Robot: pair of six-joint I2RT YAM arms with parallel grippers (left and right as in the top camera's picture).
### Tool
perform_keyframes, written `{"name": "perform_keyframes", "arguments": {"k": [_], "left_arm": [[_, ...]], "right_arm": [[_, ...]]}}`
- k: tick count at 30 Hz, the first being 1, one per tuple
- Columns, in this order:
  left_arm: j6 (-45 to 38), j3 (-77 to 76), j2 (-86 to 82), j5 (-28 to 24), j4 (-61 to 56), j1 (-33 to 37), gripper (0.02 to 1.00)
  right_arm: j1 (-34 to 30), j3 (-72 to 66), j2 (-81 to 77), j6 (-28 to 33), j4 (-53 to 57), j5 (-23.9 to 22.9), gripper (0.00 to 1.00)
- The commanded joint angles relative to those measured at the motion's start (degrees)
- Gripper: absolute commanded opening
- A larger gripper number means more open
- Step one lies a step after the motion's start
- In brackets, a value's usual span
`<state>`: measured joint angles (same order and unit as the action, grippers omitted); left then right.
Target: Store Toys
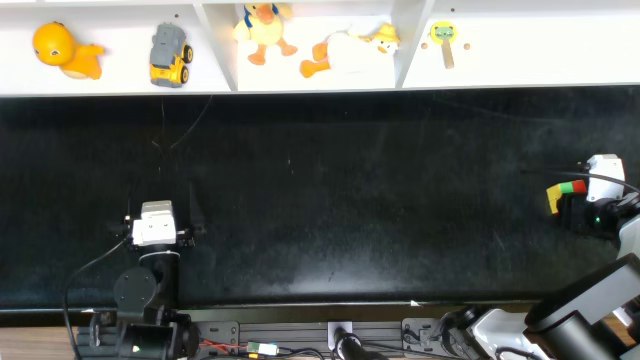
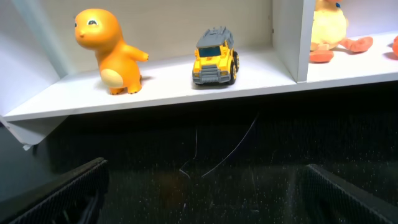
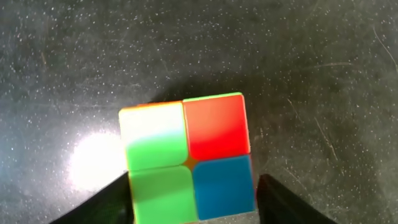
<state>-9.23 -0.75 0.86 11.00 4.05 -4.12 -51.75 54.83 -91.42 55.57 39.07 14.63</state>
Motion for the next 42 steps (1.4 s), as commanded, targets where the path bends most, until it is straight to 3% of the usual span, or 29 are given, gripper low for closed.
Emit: {"name": "perform_keyframes", "arguments": {"k": [1, 13, 24, 42], "left_arm": [[-0.83, 0.31, -0.74, 0.63, -0.20, -0.20, 0.998], [-0.83, 0.31, -0.74, 0.63, -0.20, -0.20, 0.998], [-0.83, 0.31, -0.74, 0.63, -0.20, -0.20, 0.998], [-0.83, 0.31, -0.74, 0.63, -0.20, -0.20, 0.998]], "right_arm": [[0.00, -0.04, -0.42, -0.33, -0.20, 0.79, 0.590], [0.00, -0.04, -0.42, -0.83, -0.76, 0.94, 0.492], [1.36, -0.04, 1.44, -2.16, -2.03, 0.94, 0.509], [7.89, 0.35, 15.04, -10.05, -8.02, 0.72, 0.555]]}}
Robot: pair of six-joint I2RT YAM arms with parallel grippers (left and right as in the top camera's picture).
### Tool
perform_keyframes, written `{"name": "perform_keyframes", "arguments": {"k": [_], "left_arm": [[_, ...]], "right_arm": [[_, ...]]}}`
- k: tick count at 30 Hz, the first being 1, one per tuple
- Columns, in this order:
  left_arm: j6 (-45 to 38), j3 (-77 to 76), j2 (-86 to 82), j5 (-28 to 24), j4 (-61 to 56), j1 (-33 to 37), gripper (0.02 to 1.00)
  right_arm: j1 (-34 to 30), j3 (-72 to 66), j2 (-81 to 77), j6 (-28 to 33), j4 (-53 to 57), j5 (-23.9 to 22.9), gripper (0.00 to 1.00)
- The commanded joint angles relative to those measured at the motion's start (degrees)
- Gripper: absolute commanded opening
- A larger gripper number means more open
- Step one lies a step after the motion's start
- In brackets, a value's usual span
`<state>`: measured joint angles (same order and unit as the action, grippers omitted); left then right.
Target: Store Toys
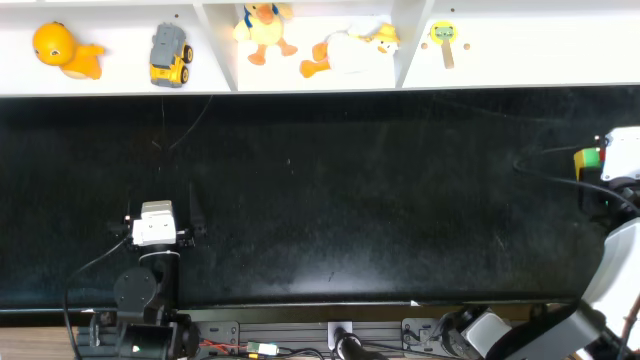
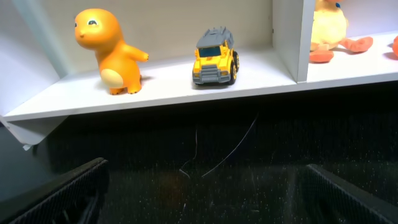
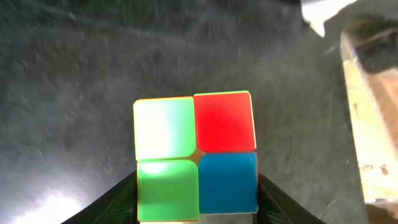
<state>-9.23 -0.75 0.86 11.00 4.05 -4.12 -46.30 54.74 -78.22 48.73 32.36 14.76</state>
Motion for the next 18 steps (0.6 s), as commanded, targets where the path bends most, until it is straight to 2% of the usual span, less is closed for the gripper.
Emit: {"name": "perform_keyframes", "arguments": {"k": [1, 8, 18], "left_arm": [[-0.83, 0.31, -0.74, 0.66, -0.20, -0.20, 0.998], [-0.83, 0.31, -0.74, 0.66, -0.20, -0.20, 0.998], [-0.83, 0.31, -0.74, 0.63, -0.20, -0.20, 0.998]], "right_arm": [[3.13, 0.66, 1.84, -3.74, -1.42, 0.61, 0.553], [6.43, 2.73, 1.73, -7.67, -3.15, 0.66, 0.503], [6.60, 6.93, -1.22, -9.94, -6.51, 0.68, 0.507]]}}
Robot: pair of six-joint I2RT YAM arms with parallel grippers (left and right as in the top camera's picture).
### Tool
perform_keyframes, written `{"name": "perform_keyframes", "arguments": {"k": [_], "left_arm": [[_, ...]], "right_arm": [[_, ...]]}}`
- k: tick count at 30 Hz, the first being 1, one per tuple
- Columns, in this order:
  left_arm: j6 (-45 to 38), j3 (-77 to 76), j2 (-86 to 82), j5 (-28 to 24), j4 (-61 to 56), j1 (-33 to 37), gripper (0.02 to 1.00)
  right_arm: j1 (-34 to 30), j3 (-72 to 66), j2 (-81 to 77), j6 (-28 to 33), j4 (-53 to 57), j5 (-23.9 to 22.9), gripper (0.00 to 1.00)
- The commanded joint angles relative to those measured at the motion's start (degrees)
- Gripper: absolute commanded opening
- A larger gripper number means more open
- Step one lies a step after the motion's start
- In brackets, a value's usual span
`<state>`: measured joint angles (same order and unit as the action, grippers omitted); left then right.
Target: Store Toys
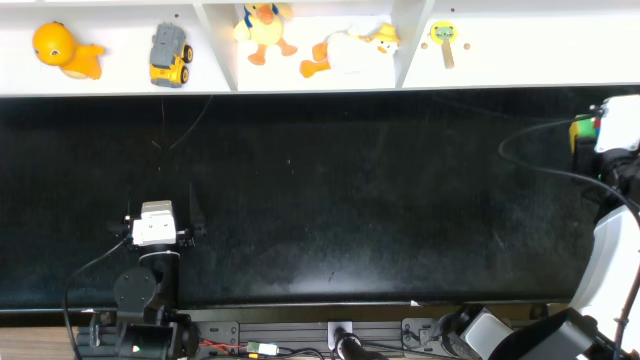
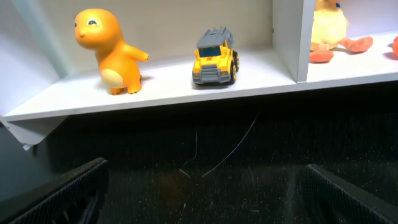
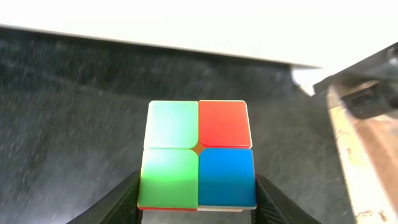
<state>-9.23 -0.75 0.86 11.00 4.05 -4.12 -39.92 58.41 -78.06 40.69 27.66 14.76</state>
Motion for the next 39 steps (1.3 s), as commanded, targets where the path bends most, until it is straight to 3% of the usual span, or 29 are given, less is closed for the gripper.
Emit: {"name": "perform_keyframes", "arguments": {"k": [1, 26, 39], "left_arm": [[-0.83, 0.31, -0.74, 0.63, -0.20, -0.20, 0.998], [-0.83, 0.31, -0.74, 0.63, -0.20, -0.20, 0.998], [-0.83, 0.31, -0.74, 0.63, -0.20, -0.20, 0.998]], "right_arm": [[0.22, 3.58, -1.84, -2.27, -2.47, 0.68, 0.507], [10.71, 14.32, -14.53, -11.23, -8.55, 0.63, 0.511], [11.82, 17.44, -20.90, -16.26, -11.87, 1.55, 0.511]]}}
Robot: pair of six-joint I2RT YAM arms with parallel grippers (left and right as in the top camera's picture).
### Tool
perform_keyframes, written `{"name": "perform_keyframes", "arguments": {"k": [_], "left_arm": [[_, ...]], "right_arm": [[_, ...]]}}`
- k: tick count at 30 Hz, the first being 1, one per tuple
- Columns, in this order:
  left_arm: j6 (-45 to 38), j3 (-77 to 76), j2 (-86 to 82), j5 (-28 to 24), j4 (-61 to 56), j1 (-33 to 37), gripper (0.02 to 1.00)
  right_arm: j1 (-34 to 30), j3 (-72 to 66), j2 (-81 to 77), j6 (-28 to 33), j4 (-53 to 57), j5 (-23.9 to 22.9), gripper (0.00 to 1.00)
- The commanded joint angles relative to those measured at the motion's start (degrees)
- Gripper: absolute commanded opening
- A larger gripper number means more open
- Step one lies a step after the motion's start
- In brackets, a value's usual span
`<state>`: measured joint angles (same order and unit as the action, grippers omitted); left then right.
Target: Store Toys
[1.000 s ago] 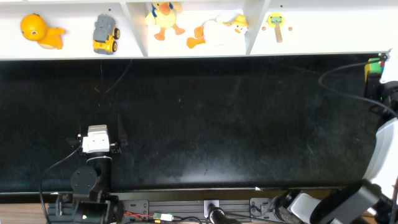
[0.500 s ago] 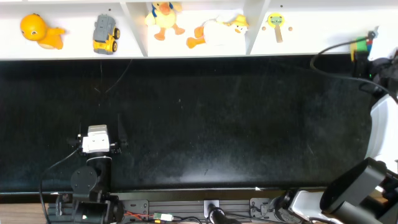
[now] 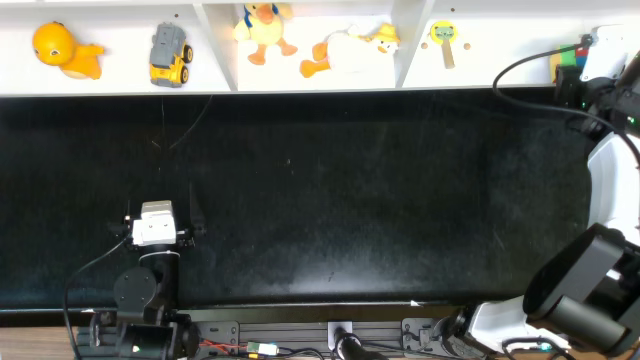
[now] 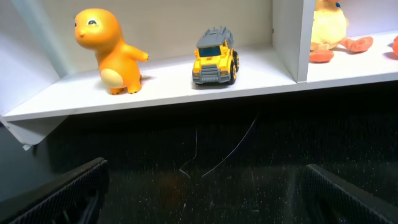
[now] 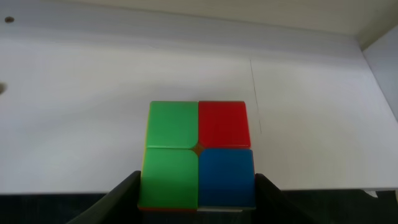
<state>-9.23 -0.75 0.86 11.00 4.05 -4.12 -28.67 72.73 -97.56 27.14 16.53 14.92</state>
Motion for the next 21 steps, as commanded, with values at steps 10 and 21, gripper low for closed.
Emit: {"name": "perform_keyframes", "arguments": {"k": [10, 21], "left_arm": [[-0.83, 0.31, -0.74, 0.63, -0.20, -0.20, 0.998], [-0.83, 0.31, -0.74, 0.63, -0.20, -0.20, 0.998]], "right_arm": [[1.99, 6.40, -6.01, -5.33, -1.20, 1.99, 0.481], [2.78, 7.30, -7.48, -5.51, -1.49, 1.97, 0.485]]}}
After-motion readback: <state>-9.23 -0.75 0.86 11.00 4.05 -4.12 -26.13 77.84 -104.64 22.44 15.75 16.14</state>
